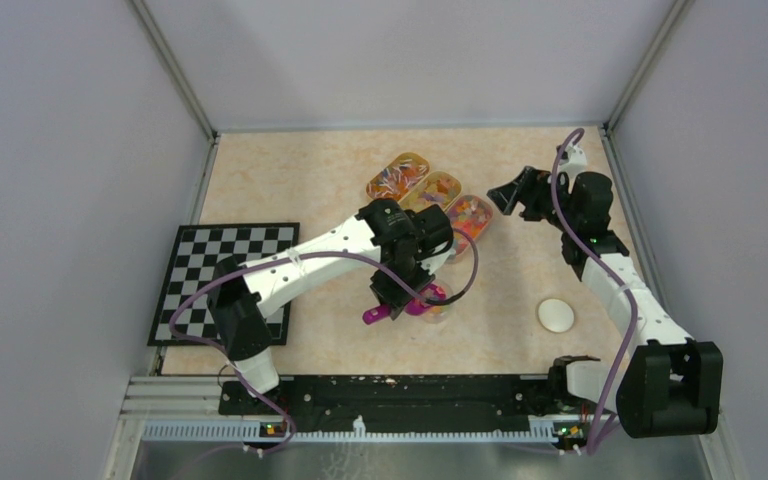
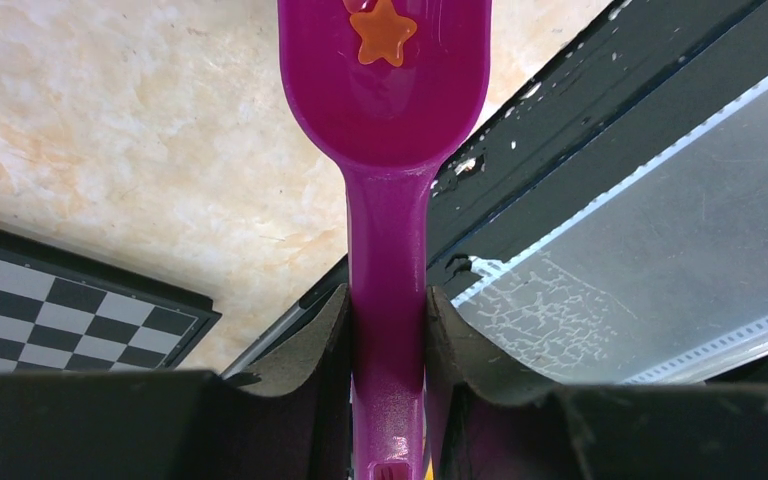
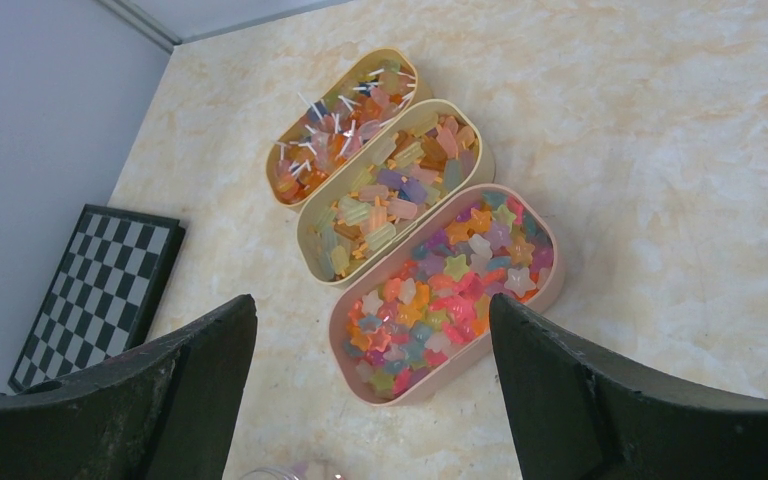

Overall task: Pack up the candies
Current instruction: Place the fake candies in the packing bottle.

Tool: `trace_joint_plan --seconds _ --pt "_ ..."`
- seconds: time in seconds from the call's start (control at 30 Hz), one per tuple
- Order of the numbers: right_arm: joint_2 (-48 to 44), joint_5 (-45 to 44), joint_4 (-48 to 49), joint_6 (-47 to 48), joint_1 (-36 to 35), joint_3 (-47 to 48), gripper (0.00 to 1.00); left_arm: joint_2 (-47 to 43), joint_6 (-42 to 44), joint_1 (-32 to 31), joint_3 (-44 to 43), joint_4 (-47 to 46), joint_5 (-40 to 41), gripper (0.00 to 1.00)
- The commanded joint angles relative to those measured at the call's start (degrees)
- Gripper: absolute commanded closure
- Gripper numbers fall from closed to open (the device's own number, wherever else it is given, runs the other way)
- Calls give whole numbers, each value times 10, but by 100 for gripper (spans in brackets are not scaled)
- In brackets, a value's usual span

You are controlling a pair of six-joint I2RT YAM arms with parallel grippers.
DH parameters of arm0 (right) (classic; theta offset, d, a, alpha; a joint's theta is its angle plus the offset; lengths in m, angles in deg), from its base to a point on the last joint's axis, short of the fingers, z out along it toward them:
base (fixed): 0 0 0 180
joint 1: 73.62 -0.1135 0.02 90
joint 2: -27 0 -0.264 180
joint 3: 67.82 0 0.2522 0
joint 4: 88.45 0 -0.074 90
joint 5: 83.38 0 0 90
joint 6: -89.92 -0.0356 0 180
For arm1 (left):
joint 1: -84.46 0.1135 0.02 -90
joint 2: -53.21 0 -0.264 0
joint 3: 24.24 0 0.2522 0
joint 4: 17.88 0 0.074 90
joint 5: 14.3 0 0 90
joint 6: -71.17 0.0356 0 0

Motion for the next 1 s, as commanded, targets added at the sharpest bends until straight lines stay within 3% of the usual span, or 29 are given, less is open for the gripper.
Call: trace_joint_plan --seconds 0.0,0.23,0.73,0.97 --pt "-19 7 18 2 -4 -3 15 -7 -1 -2 -49 2 8 100" --pt "-25 8 15 -1 -4 -4 15 -12 -6 -2 -1 2 -2 100" --pt "-27 -4 -17 1 -4 8 15 -21 -13 -2 -11 2 8 100" --pt "-27 -29 -48 -1 -4 15 16 -15 -9 -1 23 3 27 100"
